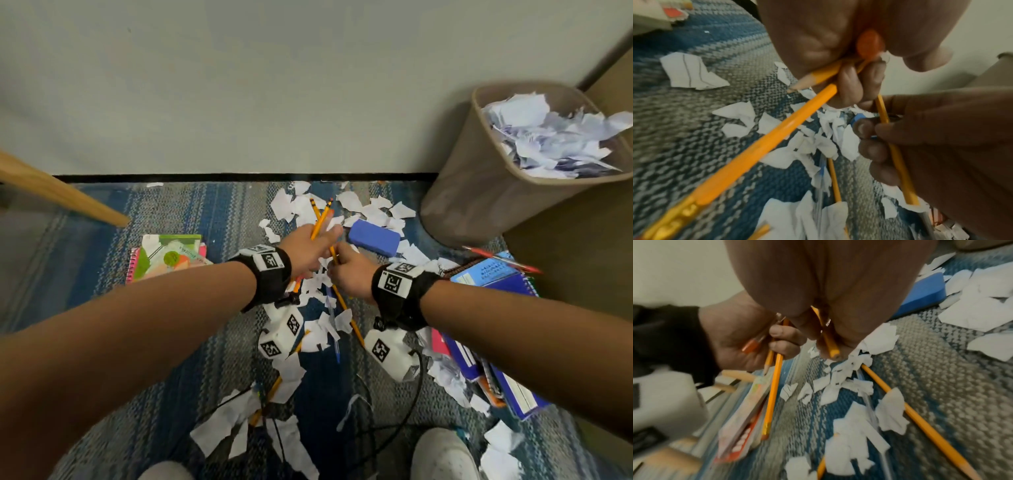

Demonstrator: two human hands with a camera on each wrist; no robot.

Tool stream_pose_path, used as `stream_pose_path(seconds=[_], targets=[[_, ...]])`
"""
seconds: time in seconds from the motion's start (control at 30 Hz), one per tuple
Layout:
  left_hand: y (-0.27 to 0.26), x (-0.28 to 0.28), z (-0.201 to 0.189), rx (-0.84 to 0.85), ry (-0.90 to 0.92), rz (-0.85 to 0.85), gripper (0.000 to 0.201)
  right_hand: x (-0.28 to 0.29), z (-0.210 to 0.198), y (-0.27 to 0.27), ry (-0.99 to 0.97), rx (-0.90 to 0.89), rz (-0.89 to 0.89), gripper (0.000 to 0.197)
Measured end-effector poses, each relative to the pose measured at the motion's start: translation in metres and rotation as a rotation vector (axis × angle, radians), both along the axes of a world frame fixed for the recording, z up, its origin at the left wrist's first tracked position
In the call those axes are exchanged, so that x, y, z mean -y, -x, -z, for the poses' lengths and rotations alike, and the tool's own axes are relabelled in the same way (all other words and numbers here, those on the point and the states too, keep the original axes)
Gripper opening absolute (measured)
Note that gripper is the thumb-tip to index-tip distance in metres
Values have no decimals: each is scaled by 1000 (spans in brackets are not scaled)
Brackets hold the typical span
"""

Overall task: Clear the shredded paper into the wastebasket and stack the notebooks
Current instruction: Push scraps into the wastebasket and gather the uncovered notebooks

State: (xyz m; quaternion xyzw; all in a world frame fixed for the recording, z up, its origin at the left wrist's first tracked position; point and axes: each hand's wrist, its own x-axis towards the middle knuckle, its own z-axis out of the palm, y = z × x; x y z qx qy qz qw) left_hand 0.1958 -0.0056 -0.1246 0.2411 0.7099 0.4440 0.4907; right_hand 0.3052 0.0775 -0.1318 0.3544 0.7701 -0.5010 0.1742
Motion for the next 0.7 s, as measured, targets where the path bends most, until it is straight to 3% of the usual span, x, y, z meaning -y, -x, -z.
stream_pose_path(seconds=[0.1,0.23,0.33,0.47,0.57,0.63,0.7], targets=[[0,13,11,-99,63,49,40,10,2,-13,-35,-16,-133,26],[3,26,22,-182,215,133,35,20,13,-24,95,-39,-184,23],[2,34,28,-253,299,121,32,23,18,-25,-146,60,-307,19],[-4,48,32,-700,513,458,41,16,23,-24,-507,163,-324,22],[-12,59,44,-752,601,676,38,13,31,-24,-567,284,-444,23],[-19,65,55,-752,636,753,38,13,35,-25,-586,377,-539,16],[-25,69,60,-762,637,807,41,15,39,-24,-596,396,-559,23]])
